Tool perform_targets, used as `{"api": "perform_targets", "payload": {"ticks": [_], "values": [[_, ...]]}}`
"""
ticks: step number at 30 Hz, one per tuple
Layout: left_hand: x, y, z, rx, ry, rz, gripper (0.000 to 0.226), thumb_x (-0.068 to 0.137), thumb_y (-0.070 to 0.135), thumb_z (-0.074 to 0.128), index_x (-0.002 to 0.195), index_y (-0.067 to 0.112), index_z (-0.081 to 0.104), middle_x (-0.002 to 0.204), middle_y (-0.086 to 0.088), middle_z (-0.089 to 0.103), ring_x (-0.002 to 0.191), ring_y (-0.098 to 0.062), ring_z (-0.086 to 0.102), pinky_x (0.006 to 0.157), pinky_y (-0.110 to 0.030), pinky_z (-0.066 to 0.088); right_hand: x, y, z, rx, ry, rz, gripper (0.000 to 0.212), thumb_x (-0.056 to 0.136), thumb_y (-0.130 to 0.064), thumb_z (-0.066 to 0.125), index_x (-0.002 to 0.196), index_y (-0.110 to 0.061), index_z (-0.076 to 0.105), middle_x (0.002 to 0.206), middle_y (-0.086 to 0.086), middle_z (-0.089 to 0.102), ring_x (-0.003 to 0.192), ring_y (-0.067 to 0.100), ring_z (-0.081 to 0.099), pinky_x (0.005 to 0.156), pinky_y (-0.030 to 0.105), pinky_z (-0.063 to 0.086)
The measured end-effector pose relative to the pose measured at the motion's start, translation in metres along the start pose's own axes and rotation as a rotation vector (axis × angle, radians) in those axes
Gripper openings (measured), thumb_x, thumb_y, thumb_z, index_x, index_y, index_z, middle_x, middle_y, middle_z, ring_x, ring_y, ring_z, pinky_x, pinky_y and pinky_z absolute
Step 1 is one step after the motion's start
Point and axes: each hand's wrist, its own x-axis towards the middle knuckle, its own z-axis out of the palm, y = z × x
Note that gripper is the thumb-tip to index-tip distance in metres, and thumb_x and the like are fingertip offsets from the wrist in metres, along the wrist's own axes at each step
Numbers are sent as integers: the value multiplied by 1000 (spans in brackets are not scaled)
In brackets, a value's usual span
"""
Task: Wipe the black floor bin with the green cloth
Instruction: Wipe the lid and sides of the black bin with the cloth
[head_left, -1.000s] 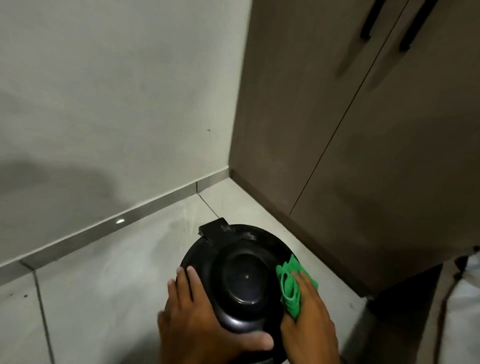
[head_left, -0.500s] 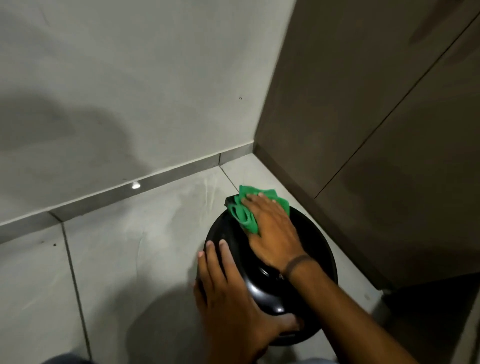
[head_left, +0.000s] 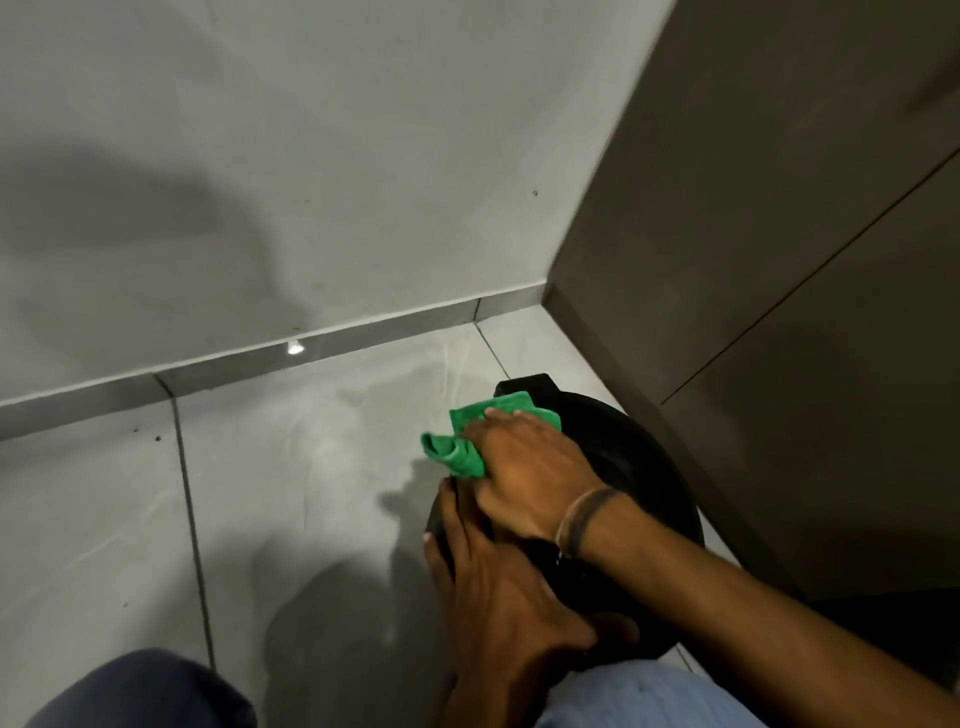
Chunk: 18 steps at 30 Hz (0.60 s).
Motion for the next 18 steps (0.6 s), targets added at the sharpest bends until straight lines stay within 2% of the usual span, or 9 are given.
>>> {"api": "perform_targets", "payload": {"ticks": [2,4,6,8,9,11,13,15,18], "values": [[1,2,0,-52,39,-10,173,26,96,60,161,33,-28,172,6,-29,161,-23,-26,134,-50,-7,22,3,-13,-65,20,54,29,88,-35,54,102,-14,70,108,13,76,108,37,67,98,41,48],[1,-3,1,-37,41,21,176,28,95,67,159,32,-33,168,11,-38,159,-20,-33,133,-51,-11,30,-4,-14,-157,30,83,30,92,-33,53,106,-11,69,111,14,75,107,37,67,101,42,45],[1,-6,-1,-29,39,27,161,46,90,69,162,31,-26,168,7,-36,161,-22,-27,133,-49,-11,16,-13,-7,-147,57,73,31,92,-32,52,107,-12,69,115,13,74,109,36,66,100,41,46],[2,-5,0,-75,30,23,130,65,86,57,164,36,-9,176,0,-15,164,-24,-7,134,-48,-2,-1,-14,-2,-20,67,70,30,90,-29,54,110,-16,71,121,8,73,114,33,66,98,38,49],[3,-4,-1,-120,39,11,132,57,90,47,164,38,-9,175,3,-9,164,-24,-5,134,-48,0,-5,-11,0,62,68,61,31,89,-28,55,114,-19,70,123,5,72,117,31,65,98,37,51],[4,-2,3,-105,61,32,149,36,90,39,160,39,-26,173,6,-17,163,-23,-15,135,-53,0,-18,8,6,184,77,82,42,89,-26,56,130,-25,64,134,0,67,128,25,60,107,38,50],[5,-3,5,-46,85,33,160,31,92,45,157,37,-36,175,4,-22,163,-23,-20,134,-57,5,-41,29,16,248,117,154,62,87,-16,56,148,-29,52,155,-4,54,149,14,42,125,31,32],[6,-5,6,-58,73,38,174,22,99,55,161,32,-27,177,5,-18,164,-23,-14,133,-56,14,-56,51,19,246,168,255,76,84,-3,57,155,-28,44,163,-8,43,155,8,29,128,23,15],[6,-5,6,-28,29,77,184,14,103,60,164,28,-16,178,2,-10,165,-26,-6,131,-57,21,-18,71,7,320,227,323,63,86,-7,60,146,-24,56,153,2,57,147,24,47,124,33,33]]}}
